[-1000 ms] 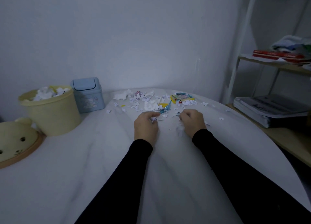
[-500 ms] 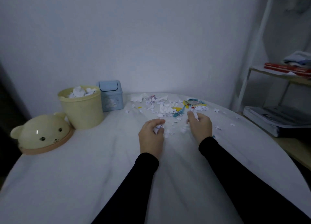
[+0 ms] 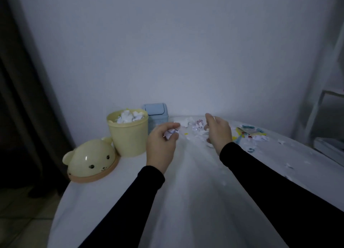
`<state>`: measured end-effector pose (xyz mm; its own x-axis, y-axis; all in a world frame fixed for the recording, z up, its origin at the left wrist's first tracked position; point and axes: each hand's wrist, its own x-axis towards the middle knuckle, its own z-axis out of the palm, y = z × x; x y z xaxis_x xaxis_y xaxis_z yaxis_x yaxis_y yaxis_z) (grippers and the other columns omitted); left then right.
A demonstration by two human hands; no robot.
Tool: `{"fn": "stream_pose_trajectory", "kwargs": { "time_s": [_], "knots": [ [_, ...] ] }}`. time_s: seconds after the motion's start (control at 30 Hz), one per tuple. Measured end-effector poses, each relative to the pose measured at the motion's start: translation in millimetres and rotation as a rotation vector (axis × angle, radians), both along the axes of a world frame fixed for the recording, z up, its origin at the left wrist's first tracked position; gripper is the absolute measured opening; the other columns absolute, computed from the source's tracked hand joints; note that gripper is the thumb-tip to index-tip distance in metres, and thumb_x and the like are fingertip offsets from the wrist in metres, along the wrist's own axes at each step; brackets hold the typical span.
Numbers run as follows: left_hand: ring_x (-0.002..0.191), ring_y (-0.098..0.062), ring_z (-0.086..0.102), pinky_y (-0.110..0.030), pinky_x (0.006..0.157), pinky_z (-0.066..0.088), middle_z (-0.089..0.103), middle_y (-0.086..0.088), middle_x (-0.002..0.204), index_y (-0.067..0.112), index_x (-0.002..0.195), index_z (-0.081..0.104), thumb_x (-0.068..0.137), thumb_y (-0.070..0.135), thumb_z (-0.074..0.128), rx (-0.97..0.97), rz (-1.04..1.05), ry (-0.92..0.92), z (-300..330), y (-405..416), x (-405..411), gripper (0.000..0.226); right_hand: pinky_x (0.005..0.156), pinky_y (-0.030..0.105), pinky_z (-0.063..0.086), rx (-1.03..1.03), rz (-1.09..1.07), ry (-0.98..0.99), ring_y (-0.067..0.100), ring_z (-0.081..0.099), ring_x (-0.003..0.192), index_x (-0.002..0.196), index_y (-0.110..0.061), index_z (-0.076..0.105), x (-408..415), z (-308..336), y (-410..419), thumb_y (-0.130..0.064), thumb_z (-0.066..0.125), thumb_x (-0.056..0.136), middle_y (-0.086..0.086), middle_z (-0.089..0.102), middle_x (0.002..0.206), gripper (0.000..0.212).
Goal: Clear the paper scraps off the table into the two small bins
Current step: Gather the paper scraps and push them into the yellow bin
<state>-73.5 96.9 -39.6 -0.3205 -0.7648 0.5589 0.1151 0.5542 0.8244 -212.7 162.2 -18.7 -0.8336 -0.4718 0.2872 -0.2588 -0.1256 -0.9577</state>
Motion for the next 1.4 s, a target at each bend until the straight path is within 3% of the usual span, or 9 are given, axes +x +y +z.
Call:
{"fn": "stream_pose_trajectory", "kwargs": {
  "time_s": [0.17,0.3,0.47,0.6,0.77,0.93,1.17,1.27,1.4],
  "knots": [
    [0.093,-0.009,0.063,-0.022,0.087,0.048,0.071,0.000,0.101,0.034,0.084,0.068,0.080,0.000,0.065,-0.077,0.075,0.052,38.8,-54.9,24.6,0.034,0.059,0.027,0.038,0.008,0.095,0.166,0.015,0.045,0.060,0.067,-0.013,0.046,19.3,29.6,-61.0,-0.032,0.046,0.095,-0.001,0.052,0.065,0.034],
    [0.079,0.011,0.059,0.000,0.075,0.042,0.069,0.003,0.099,0.017,0.095,0.073,0.081,-0.003,0.062,-0.042,0.175,0.066,46.5,-97.5,41.2,0.026,0.058,0.026,0.038,-0.025,0.175,0.269,0.017,0.047,0.067,0.077,-0.007,0.052,45.0,53.1,-116.9,-0.033,0.045,0.096,0.005,0.053,0.075,0.033],
    [0.086,0.002,0.061,0.003,0.072,0.041,0.069,0.007,0.099,0.021,0.097,0.072,0.083,0.000,0.061,-0.058,0.229,0.012,47.9,-138.5,49.9,0.027,0.052,0.006,0.035,-0.001,0.257,0.439,0.011,0.048,0.066,0.081,-0.008,0.053,68.9,58.4,-171.6,-0.034,0.045,0.097,0.001,0.052,0.073,0.032],
    [0.077,0.005,0.056,0.010,0.066,0.034,0.068,0.008,0.096,0.018,0.101,0.073,0.084,0.000,0.058,-0.130,0.277,-0.147,51.8,-162.9,54.2,0.028,0.057,0.014,0.038,0.098,0.358,0.504,0.006,0.047,0.065,0.082,-0.015,0.053,77.0,48.6,-197.7,-0.038,0.043,0.097,-0.004,0.052,0.073,0.030],
    [0.078,-0.004,0.056,-0.002,0.064,0.036,0.070,0.000,0.098,0.017,0.098,0.074,0.082,0.005,0.062,-0.169,0.254,-0.404,45.6,-179.2,59.4,0.023,0.070,0.029,0.036,0.277,0.455,0.634,0.017,0.047,0.076,0.074,-0.016,0.050,69.8,28.9,-208.4,-0.026,0.036,0.099,-0.002,0.052,0.076,0.031],
    [0.083,-0.008,0.058,-0.006,0.066,0.034,0.071,-0.001,0.101,0.018,0.102,0.073,0.088,0.015,0.059,-0.174,0.234,-0.516,43.6,-185.3,65.5,0.020,0.081,0.020,0.032,0.423,0.465,0.770,0.011,0.048,0.097,0.109,-0.011,0.063,66.9,33.3,-202.6,-0.016,0.042,0.097,0.001,0.056,0.106,0.025],
    [0.088,-0.008,0.060,-0.016,0.082,0.042,0.068,0.001,0.109,0.019,0.110,0.068,0.089,0.013,0.056,-0.198,0.264,-0.508,49.7,-185.6,70.2,0.026,0.091,0.019,0.037,0.437,0.426,0.906,0.012,0.053,0.112,0.123,-0.017,0.060,70.1,47.1,-180.0,-0.027,0.048,0.096,-0.002,0.059,0.125,0.031],
    [0.082,-0.013,0.068,-0.022,0.081,0.051,0.072,-0.002,0.101,0.016,0.101,0.071,0.088,0.014,0.056,-0.173,0.247,-0.498,48.4,-182.5,68.0,0.021,0.094,0.020,0.037,0.467,0.400,0.919,0.011,0.052,0.117,0.125,-0.020,0.059,70.3,46.9,-173.6,-0.031,0.045,0.098,-0.005,0.060,0.125,0.033],
    [0.078,-0.011,0.064,-0.017,0.073,0.043,0.072,-0.003,0.097,0.015,0.099,0.072,0.089,0.014,0.056,-0.200,0.274,-0.529,48.8,-177.7,65.7,0.019,0.095,0.026,0.045,0.503,0.325,0.913,0.007,0.058,0.105,0.120,-0.028,0.060,65.4,46.8,-168.2,-0.029,0.048,0.095,-0.012,0.064,0.109,0.028]
  ]
}}
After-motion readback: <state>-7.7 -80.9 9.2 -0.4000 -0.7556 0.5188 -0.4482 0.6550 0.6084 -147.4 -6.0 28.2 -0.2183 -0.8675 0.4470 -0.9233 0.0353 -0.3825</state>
